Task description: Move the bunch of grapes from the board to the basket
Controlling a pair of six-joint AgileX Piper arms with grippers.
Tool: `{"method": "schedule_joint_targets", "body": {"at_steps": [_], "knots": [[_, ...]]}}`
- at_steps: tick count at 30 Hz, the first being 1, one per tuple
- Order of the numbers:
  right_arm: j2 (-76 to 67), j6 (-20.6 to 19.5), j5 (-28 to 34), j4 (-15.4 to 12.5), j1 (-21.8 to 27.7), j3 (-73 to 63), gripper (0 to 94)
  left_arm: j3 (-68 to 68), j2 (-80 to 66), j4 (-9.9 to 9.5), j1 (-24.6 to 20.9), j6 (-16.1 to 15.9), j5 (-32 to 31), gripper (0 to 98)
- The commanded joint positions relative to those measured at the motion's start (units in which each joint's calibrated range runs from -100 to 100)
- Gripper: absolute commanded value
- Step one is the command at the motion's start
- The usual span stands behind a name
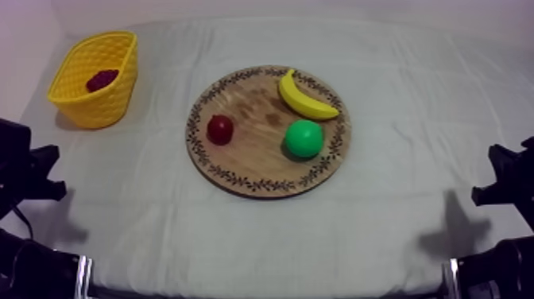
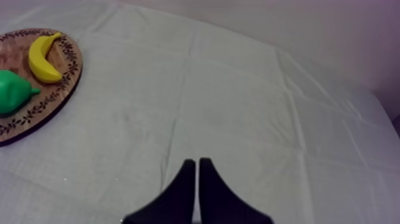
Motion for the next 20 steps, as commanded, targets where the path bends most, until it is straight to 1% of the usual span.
{"method": "schedule_joint_targets", "body": {"at_steps": [1,5,7,9,12,14,17,20], "knots": [[0.0,0.0,0.0,0.0,0.0,0.0,0.3,1.3,-2.8,0.09,0.8,1.1,-0.5,0.0],[0.0,0.0,0.0,0.0,0.0,0.0,0.3,3.8,-6.3,0.01,1.9,1.5,-4.0,0.0],[0.0,0.0,0.0,0.0,0.0,0.0,0.3,5.1,-8.1,-1.10,2.1,3.4,-5.6,0.0],[0.0,0.0,0.0,0.0,0.0,0.0,0.3,5.7,-9.8,-1.76,2.0,5.6,-6.5,0.1],[0.0,0.0,0.0,0.0,0.0,0.0,0.3,6.5,-12.4,-2.18,2.0,8.5,-7.2,0.1],[0.0,0.0,0.0,0.0,0.0,0.0,0.3,7.3,-13.9,-2.38,2.0,10.2,-8.8,0.1],[0.0,0.0,0.0,0.0,0.0,0.0,0.3,8.2,-14.8,-2.52,1.6,11.9,-11.0,0.1],[0.0,0.0,0.0,0.0,0.0,0.0,0.3,8.5,-15.1,-2.57,1.3,12.3,-11.7,0.1]]}}
